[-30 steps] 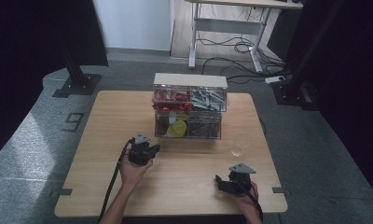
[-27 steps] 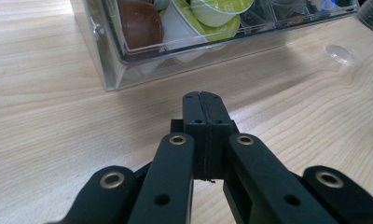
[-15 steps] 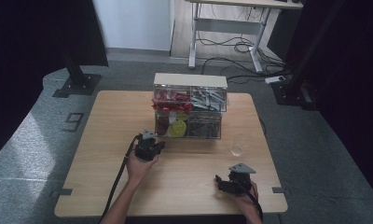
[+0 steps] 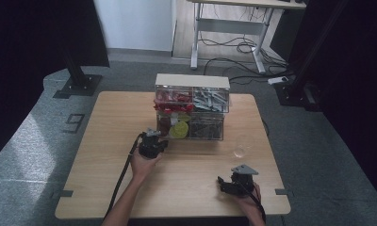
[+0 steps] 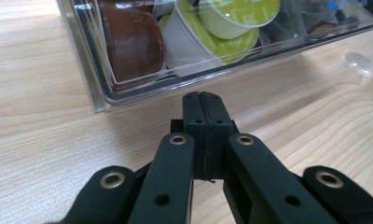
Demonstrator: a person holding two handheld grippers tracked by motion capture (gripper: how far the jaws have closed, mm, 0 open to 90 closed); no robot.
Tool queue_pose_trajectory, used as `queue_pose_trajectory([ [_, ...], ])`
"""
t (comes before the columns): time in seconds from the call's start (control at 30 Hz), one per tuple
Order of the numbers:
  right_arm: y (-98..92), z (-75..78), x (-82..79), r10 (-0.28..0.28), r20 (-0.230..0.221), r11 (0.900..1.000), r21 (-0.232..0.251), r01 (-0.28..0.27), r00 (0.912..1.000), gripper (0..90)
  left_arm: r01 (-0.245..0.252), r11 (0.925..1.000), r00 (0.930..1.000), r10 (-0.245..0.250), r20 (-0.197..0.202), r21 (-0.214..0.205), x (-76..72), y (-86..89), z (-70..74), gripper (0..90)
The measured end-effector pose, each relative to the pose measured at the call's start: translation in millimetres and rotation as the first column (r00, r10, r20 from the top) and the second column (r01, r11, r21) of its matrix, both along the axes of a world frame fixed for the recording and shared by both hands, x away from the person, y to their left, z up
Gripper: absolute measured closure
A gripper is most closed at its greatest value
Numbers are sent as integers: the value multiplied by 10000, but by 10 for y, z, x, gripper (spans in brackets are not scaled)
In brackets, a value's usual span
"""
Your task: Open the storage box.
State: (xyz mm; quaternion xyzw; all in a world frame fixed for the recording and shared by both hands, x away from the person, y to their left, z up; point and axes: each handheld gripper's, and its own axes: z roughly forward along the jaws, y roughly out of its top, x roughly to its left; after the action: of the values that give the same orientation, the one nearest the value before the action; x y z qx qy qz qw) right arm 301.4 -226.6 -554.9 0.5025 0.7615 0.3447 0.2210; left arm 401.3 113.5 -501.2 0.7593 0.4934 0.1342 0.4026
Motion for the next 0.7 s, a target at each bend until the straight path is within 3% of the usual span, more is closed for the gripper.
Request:
queue_pose_trajectory([
  [0.23,0,0,1,5,0,10000,-3,-5,10000,183,-143,9998,9999,144,52,-119,40,14,-15,900],
  [0.43,0,0,1,2,-2,10000,-1,-2,10000,183,6,10000,10000,-6,-38,83,62,-18,14,900],
  [0.7,0,0,1,5,-2,10000,3,-5,10000,183,105,9999,9999,-105,-39,-67,37,-37,36,900],
])
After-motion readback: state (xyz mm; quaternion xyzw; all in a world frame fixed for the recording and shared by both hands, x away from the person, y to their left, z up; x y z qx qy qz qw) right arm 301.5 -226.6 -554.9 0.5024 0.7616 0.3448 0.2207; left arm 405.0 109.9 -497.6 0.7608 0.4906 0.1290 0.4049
